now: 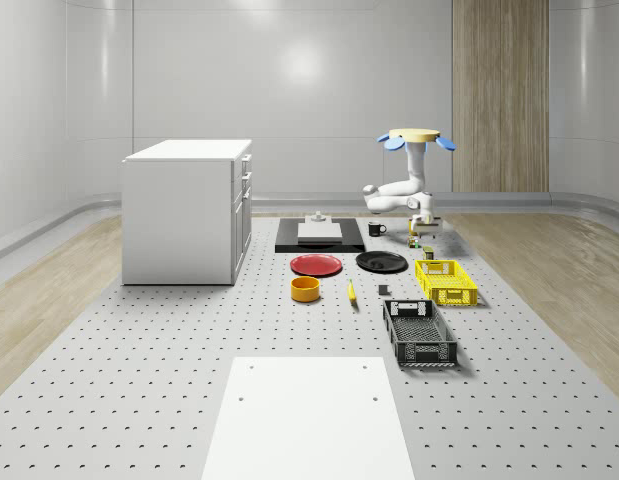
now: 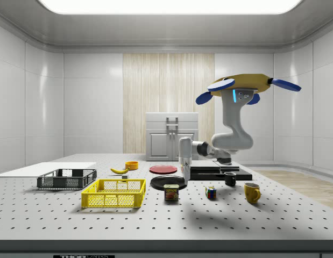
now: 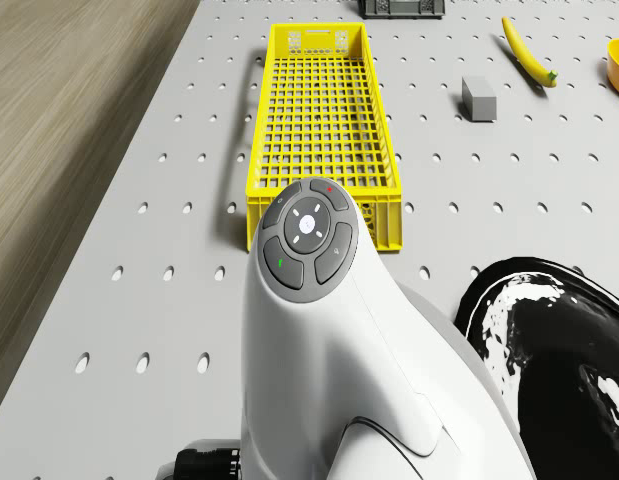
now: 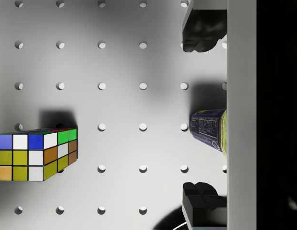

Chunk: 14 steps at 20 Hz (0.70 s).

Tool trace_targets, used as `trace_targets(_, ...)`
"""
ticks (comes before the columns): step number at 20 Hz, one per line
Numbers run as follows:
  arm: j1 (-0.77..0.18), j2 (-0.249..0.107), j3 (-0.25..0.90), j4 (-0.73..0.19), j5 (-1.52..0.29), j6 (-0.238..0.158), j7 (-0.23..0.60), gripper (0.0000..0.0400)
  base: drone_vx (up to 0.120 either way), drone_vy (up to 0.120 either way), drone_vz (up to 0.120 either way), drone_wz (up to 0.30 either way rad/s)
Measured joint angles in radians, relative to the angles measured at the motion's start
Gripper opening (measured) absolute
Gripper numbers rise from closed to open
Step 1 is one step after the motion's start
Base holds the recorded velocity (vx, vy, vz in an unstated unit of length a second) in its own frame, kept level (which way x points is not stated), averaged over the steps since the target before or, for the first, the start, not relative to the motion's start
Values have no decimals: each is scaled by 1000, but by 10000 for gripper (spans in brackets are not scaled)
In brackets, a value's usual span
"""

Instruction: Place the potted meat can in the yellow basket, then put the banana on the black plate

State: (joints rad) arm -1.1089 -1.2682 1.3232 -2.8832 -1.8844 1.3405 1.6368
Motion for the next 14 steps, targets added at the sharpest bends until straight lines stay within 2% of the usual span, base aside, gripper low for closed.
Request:
trace_targets(6,-7,-24,6,1,11,22,6,400,120,0,0,0)
trace_targets(10,-11,-39,9,2,19,36,10,400,120,-60,0,0)
trace_targets(13,-14,-50,12,3,24,46,13,400,80,0,-107,0)
trace_targets(14,-15,-53,13,3,25,50,14,400,120,0,0,0)
